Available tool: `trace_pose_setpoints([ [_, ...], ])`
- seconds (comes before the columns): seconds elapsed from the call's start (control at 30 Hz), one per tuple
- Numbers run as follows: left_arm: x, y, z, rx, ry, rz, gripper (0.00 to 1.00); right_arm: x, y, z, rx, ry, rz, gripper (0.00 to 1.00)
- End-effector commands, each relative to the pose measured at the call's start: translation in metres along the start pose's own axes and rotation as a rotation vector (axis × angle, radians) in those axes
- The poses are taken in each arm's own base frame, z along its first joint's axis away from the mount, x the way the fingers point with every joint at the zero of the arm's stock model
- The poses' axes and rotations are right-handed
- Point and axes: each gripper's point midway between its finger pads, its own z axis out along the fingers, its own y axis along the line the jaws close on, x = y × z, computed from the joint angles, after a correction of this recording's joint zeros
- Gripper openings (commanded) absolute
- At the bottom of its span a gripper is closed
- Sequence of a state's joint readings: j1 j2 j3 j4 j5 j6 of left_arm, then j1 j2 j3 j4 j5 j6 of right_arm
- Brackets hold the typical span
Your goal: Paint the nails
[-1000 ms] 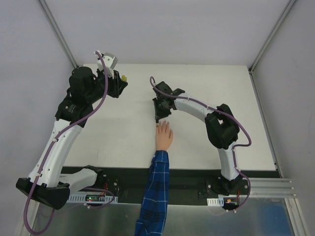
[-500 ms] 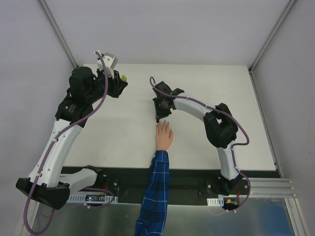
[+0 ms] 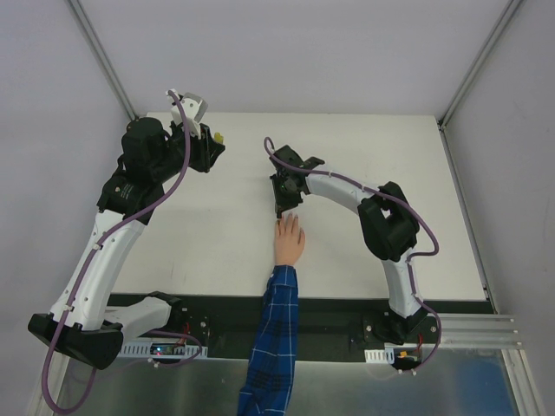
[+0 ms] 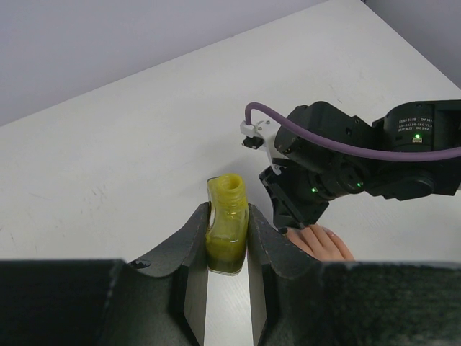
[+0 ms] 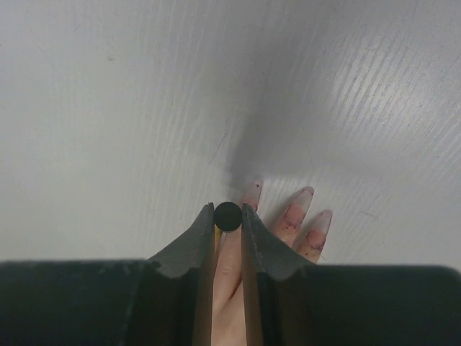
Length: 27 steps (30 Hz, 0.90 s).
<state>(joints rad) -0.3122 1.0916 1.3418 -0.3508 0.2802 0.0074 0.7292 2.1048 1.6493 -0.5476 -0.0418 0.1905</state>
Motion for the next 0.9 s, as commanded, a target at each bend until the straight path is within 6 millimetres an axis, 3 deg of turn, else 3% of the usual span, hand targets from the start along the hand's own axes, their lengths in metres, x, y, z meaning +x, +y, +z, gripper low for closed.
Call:
trace_pose_setpoints([
  [0.0, -0.011, -0.003, -0.01, 0.01, -0.044, 0.007, 0.0, -0.033, 0.021, -0.044, -0.06, -0.11, -0.011, 0.0],
  [0.2, -0.012, -0.004, -0.01, 0.01, -0.045, 0.007, 0.0, -0.042, 0.025, -0.053, -0.072, -0.137, -0.012, 0.0],
  [0.5, -0.011, -0.003, -0.01, 0.01, -0.045, 0.007, 0.0, -0.023, 0.016, -0.036, -0.041, -0.08, 0.0, 0.0],
  [0.87, -0.011, -0.003, -0.009, 0.01, -0.044, 0.005, 0.0, -0.015, 0.013, -0.02, -0.038, -0.044, 0.009, 0.0],
])
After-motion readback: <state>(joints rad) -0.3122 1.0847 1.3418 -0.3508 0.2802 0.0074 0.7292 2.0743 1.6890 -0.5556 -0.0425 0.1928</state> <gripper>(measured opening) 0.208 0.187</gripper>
